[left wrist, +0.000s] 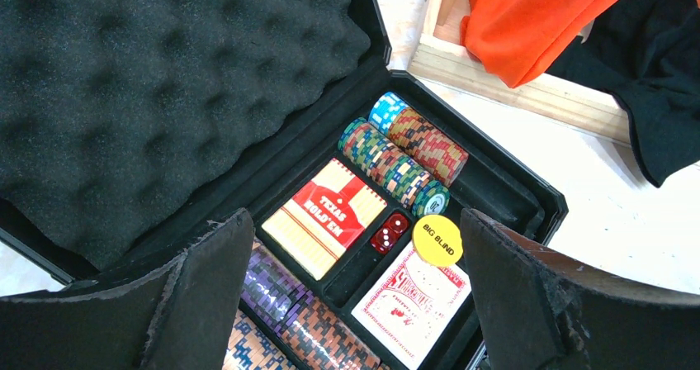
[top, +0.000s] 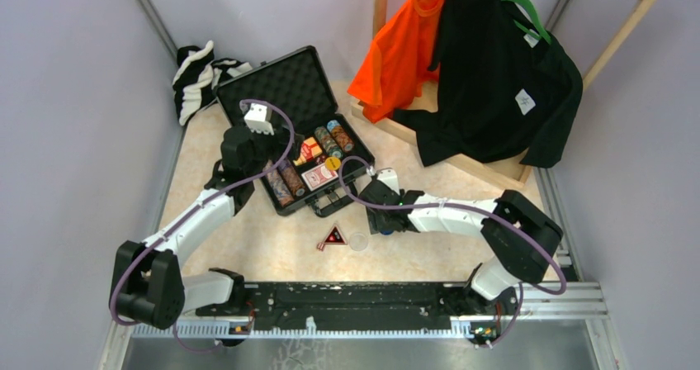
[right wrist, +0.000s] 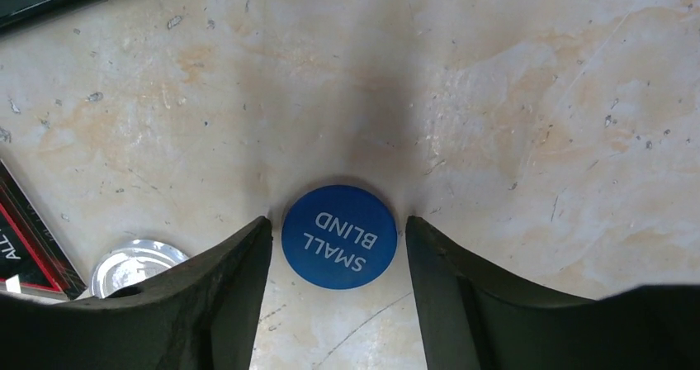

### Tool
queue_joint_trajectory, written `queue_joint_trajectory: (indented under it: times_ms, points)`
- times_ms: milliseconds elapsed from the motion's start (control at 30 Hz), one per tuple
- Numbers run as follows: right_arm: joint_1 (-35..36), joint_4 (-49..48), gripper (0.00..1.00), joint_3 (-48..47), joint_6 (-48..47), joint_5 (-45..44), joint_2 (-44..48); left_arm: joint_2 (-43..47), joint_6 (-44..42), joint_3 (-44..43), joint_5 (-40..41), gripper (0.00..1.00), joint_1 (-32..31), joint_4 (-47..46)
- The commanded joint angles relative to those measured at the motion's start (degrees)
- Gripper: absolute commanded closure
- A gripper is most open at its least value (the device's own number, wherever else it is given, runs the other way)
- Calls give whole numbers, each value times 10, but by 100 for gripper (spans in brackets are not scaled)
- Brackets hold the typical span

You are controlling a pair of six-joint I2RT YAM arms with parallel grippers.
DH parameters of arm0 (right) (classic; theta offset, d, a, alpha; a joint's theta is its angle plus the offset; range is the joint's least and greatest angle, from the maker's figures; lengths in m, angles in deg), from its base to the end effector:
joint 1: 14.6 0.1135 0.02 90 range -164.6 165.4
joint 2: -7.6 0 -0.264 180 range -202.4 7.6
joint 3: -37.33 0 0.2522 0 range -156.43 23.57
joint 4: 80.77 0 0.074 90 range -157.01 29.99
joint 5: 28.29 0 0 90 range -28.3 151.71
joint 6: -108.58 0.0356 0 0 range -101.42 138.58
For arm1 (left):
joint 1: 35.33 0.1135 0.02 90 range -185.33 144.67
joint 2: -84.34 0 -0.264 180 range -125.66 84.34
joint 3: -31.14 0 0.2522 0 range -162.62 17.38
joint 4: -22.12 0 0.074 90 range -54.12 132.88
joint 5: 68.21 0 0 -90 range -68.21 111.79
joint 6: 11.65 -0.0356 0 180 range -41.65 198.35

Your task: Pack up texas hold em set

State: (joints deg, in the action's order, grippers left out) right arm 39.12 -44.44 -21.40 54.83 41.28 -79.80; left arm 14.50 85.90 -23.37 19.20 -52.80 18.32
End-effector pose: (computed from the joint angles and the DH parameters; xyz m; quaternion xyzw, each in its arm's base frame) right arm 0.1726 0.2141 0.1589 -0.1080 0.9555 0.0281 0.2731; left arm 0.2662 -0.0855 0.2727 0.0812 0.7702 -0.1541 0.6135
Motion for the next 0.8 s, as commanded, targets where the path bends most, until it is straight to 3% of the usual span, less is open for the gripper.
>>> queue_joint_trajectory:
  times_ms: [0,167,533,767]
  points:
    - [18,22,41,14,9,0,8,4,1,7,1,1,3,-8]
    - [26,21,42,19,16,-2,11,5,1,5,1,1,3,-4]
    - [27,27,55,17,12,-4,17,1,2,3,1,1,4,-5]
    - [27,36,56,-16,1,-15,21,-6,3,1,-4,1,4,-8]
